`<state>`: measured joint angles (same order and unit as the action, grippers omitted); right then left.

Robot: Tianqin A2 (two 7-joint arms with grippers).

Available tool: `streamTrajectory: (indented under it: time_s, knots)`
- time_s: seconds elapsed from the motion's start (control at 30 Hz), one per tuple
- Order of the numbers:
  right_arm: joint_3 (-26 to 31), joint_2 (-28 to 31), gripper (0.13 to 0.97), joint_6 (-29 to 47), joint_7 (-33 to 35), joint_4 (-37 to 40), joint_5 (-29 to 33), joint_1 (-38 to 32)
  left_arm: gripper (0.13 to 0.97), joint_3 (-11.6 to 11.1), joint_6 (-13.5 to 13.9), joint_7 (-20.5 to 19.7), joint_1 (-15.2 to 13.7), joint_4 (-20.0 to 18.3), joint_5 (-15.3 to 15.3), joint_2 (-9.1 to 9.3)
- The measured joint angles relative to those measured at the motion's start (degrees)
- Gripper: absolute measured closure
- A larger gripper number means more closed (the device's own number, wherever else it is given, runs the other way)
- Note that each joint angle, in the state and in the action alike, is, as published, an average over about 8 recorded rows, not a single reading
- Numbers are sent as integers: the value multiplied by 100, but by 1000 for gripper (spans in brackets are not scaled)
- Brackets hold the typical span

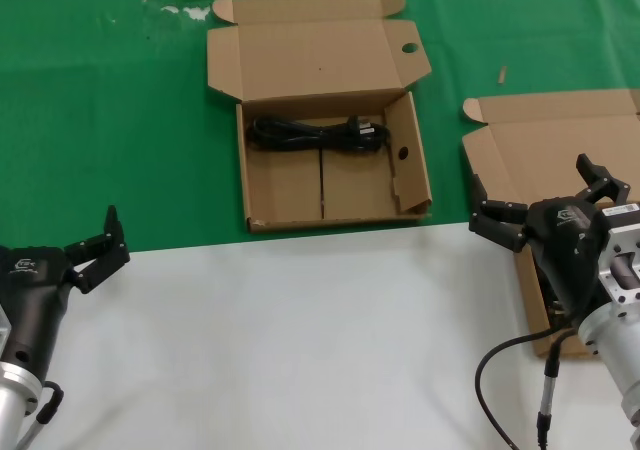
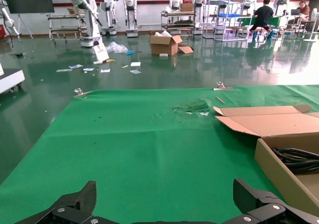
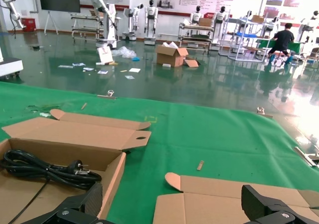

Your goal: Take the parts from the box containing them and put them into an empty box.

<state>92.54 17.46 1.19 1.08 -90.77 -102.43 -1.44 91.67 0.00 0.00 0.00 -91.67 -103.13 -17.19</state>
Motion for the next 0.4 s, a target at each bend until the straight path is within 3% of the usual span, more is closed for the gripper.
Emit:
streamTrajectory:
  time_s: [0.4]
  knots:
    - [0,0,129,0,0,0,0,0,132,0,0,0,0,0,0,0]
